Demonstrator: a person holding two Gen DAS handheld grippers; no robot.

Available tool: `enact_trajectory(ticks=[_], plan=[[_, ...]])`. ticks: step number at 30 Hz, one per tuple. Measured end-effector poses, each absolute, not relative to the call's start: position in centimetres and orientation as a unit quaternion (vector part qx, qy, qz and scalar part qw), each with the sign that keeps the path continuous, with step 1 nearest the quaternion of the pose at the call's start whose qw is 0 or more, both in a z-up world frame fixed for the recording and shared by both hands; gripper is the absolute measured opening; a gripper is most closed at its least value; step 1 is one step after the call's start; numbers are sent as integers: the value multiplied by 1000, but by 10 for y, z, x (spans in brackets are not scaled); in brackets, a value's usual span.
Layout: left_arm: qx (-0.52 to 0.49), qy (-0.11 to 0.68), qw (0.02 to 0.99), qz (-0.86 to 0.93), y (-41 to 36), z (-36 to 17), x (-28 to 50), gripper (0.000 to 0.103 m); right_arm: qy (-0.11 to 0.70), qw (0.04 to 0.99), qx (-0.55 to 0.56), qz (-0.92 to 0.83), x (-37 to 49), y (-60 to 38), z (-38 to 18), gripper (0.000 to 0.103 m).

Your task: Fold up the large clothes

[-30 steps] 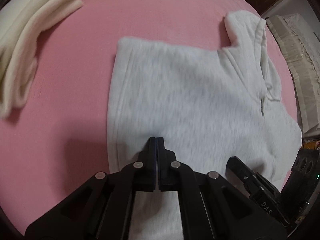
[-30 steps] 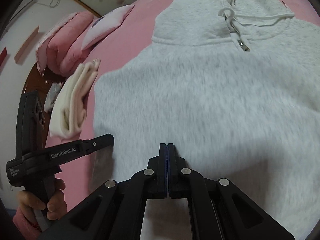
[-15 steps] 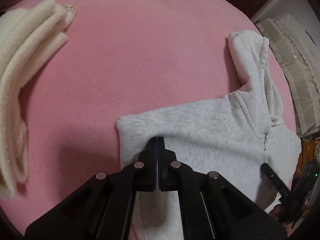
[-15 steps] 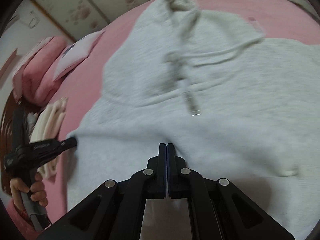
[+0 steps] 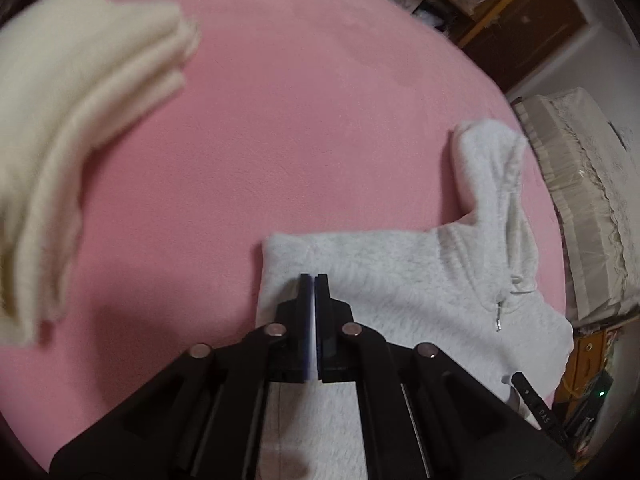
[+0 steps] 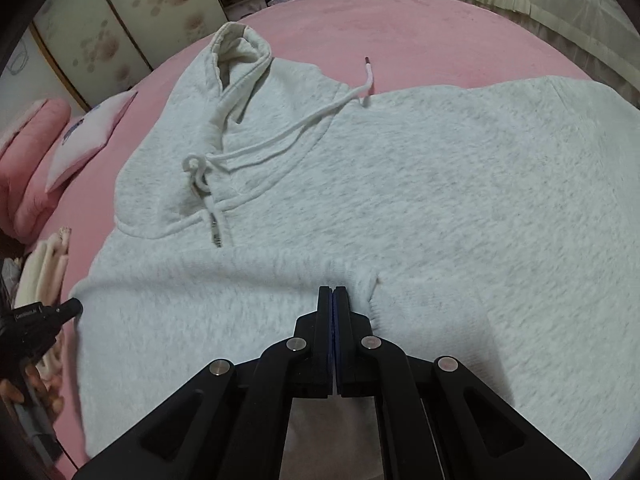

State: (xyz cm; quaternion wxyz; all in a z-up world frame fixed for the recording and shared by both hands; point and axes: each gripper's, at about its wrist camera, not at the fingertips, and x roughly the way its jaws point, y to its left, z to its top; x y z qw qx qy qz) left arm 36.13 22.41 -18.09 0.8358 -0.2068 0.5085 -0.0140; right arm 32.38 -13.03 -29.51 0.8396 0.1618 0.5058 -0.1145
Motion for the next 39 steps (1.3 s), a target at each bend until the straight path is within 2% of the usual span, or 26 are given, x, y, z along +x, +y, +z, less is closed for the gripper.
enact_trajectory(ticks=[2, 9, 21, 27, 39], plan=[[-179, 500, 847, -12, 219, -169, 364, 1, 488, 854, 156, -87, 318, -114, -284, 0], [-170, 591, 788, 15, 212, -198, 366, 1, 503, 848, 163, -48, 303, -80, -278, 0], [-242, 625, 742, -7, 197, -209, 274, 1, 573, 798, 180, -39, 240, -47, -301, 0], [-255, 650, 716, 6, 191, -201, 246, 1, 595, 761, 252, -57, 212, -44, -303, 0], [-171, 595, 783, -61, 131, -139, 217, 1, 605, 755, 253, 7, 179, 30, -278, 0]])
